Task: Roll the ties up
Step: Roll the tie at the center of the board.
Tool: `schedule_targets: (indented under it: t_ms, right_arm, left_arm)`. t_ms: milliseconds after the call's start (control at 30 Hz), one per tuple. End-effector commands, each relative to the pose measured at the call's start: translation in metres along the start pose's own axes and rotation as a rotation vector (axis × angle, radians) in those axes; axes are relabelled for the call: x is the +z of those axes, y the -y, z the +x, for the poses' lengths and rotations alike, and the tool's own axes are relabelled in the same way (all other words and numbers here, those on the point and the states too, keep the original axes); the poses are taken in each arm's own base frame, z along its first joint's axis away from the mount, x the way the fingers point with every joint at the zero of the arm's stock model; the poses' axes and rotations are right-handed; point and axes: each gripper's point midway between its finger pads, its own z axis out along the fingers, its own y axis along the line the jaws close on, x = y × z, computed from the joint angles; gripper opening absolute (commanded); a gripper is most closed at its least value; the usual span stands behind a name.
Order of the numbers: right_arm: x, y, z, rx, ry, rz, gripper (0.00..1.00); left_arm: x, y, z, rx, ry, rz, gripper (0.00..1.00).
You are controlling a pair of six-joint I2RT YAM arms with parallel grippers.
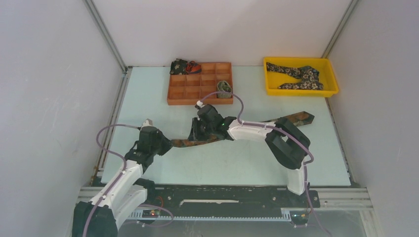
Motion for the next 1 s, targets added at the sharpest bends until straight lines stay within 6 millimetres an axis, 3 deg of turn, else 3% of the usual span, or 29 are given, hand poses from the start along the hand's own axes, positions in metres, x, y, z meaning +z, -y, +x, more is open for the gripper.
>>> schedule_targets:
  t_ms: [0,433,967]
  right_arm:
    - [0.014,-0.03,-0.017,-0.004,0.026,-0.107,0.2]
    - [0.05,-0.005,-0.003,0.034,-0.03,-0.08,0.12]
    - [0.065,-0.005,0.012,0.032,-0.08,-0.086,0.08]
  left_arm:
    - [-0.002,0.006,-0.015,0.034,0.04,-0.001,0.0]
    - [-0.005,0.017,-0.017,0.038,0.029,0.03,0.0]
    - [-0.012,0.028,-0.019,0.044,0.011,0.063,0.0]
